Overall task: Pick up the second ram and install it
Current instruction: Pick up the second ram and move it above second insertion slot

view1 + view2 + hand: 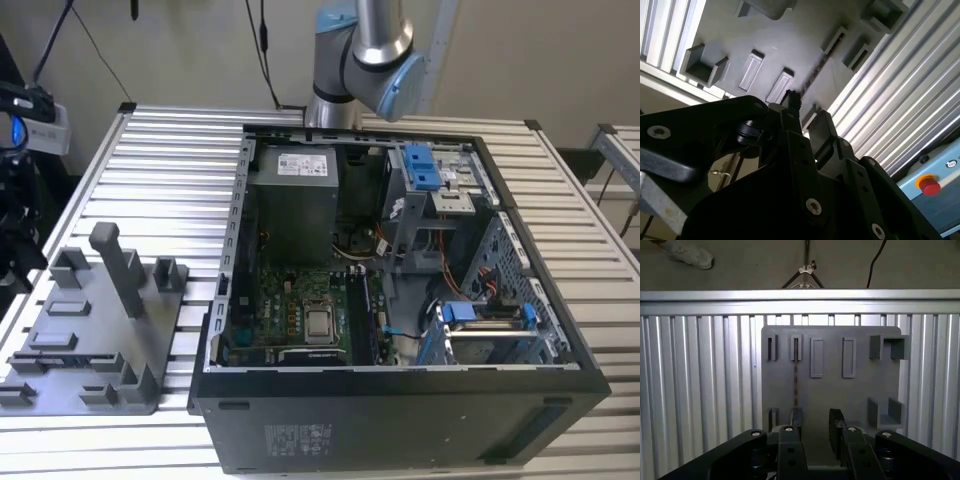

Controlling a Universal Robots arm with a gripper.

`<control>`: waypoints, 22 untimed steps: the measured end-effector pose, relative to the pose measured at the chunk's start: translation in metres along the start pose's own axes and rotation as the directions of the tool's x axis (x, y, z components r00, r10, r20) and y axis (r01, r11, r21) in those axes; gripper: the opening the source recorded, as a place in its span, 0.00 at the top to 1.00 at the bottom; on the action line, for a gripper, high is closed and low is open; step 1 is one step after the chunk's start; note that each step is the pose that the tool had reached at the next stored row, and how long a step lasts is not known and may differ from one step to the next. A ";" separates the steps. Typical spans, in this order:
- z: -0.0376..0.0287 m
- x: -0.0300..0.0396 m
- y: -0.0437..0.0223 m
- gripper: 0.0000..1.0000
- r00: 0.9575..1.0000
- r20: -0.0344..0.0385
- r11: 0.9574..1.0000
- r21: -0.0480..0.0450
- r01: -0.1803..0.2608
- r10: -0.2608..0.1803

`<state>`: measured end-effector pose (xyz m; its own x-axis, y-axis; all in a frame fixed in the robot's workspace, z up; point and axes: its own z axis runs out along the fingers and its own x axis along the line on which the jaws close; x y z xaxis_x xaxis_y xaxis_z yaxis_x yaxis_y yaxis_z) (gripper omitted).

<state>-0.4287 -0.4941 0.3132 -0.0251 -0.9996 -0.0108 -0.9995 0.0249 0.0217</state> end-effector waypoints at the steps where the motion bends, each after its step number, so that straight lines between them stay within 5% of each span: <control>1: 0.0019 0.0001 0.0002 0.64 1.000 0.000 1.000 0.000 0.000 0.000; 22: 0.0401 0.0064 0.0057 0.64 1.000 0.001 1.000 0.004 0.005 -0.005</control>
<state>-0.4355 -0.5000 0.2732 -0.0202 -0.9997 -0.0118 -0.9996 0.0200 0.0181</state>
